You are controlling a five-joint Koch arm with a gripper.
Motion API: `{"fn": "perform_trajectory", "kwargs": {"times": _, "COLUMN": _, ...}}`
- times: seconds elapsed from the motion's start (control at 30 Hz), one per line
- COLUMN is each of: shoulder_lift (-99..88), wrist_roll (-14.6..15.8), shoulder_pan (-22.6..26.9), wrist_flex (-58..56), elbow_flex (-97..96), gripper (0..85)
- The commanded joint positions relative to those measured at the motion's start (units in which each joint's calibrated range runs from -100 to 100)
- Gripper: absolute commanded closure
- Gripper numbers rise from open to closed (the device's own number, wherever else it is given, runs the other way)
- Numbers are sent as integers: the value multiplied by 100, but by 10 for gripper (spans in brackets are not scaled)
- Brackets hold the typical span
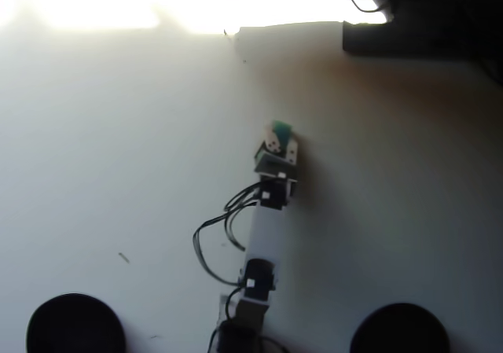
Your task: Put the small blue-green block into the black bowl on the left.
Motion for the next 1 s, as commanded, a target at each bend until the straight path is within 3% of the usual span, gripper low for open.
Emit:
{"fn": "perform_trajectory", "kwargs": {"times": 0.0, "shoulder_lift": -754, "wrist_roll": 440, "shoulder_pan": 161, "wrist_flex": -3, "elbow_flex": -150, "gripper": 828}}
{"fn": "perform_trajectory", "kwargs": {"times": 0.2, "shoulder_lift": -2329, "wrist_roll": 1328, "shoulder_pan": 684, "wrist_flex": -294, "elbow_flex": -1296, "gripper": 828}}
{"fn": "perform_trajectory", "kwargs": {"times": 0.37, "shoulder_lift": -3572, "wrist_roll": 2188, "shoulder_pan": 1319, "wrist_flex": -1559, "elbow_flex": -1397, "gripper": 828}}
{"fn": "perform_trajectory", "kwargs": {"times": 0.6, "shoulder_lift": -4847, "wrist_roll": 3189, "shoulder_pan": 2476, "wrist_flex": -3416, "elbow_flex": -1102, "gripper": 828}}
{"fn": "perform_trajectory", "kwargs": {"times": 0.67, "shoulder_lift": -4922, "wrist_roll": 3526, "shoulder_pan": 3057, "wrist_flex": -4161, "elbow_flex": -639, "gripper": 828}}
{"fn": "perform_trajectory", "kwargs": {"times": 0.97, "shoulder_lift": -3250, "wrist_roll": 4190, "shoulder_pan": 4264, "wrist_flex": -5872, "elbow_flex": 1921, "gripper": 828}}
